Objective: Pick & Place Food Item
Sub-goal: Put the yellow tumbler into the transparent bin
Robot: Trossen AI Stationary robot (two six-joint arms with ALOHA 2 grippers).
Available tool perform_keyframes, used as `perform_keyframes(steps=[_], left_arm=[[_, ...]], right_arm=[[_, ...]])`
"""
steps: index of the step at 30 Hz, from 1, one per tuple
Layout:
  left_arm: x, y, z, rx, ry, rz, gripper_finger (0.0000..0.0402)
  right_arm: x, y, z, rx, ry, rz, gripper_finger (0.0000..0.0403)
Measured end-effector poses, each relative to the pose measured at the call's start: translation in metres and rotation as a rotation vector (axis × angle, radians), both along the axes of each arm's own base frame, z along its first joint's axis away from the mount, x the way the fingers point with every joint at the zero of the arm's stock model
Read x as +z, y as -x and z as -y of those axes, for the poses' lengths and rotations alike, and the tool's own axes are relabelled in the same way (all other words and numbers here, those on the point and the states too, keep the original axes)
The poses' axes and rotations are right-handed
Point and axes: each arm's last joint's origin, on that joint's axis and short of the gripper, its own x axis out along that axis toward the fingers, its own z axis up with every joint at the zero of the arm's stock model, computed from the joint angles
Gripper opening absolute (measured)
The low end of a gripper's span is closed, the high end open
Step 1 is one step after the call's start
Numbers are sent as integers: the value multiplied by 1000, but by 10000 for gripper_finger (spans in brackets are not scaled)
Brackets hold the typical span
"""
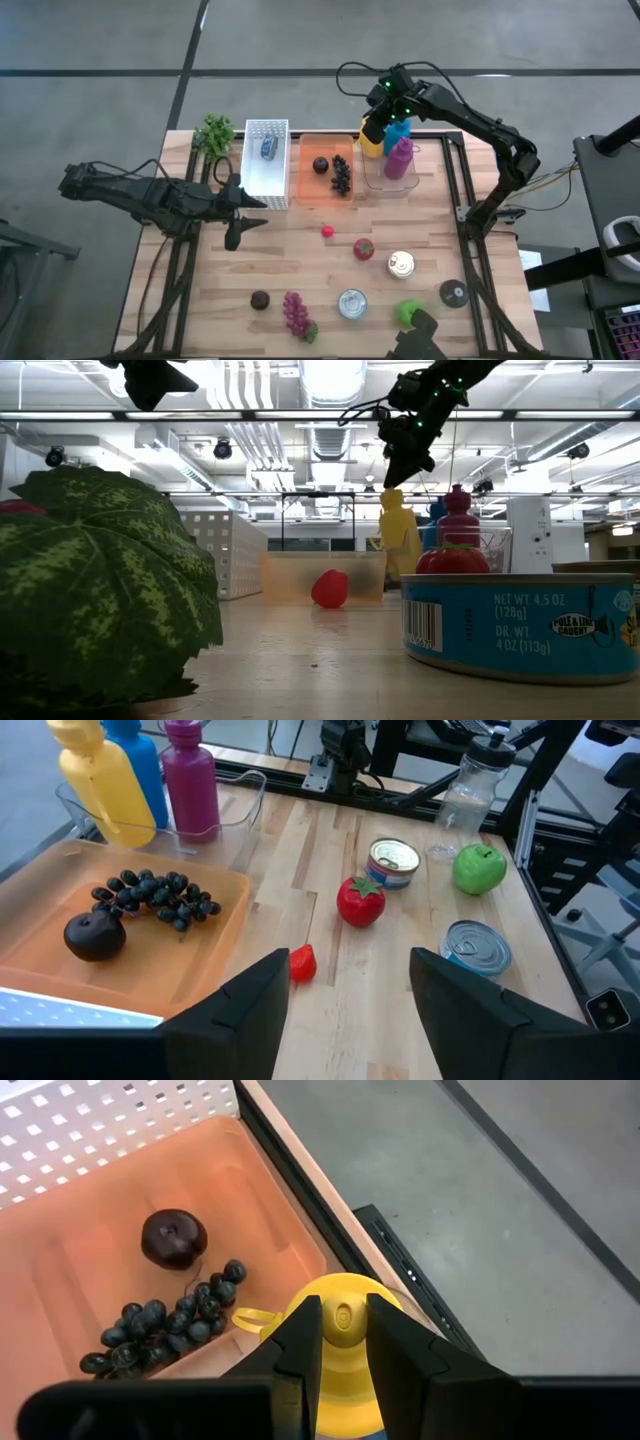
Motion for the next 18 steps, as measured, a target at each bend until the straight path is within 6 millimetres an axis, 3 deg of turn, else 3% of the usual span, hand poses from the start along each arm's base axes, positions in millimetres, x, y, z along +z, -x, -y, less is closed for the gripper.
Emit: perform_keyframes(steps=[11,18], left_arm=[[0,0,0,7,14,1,203],[0,0,0,8,17,2,192]], right_arm=[[-8,2,1,-11,-18,-13,64],[-8,2,1,-8,-17,-17,92]])
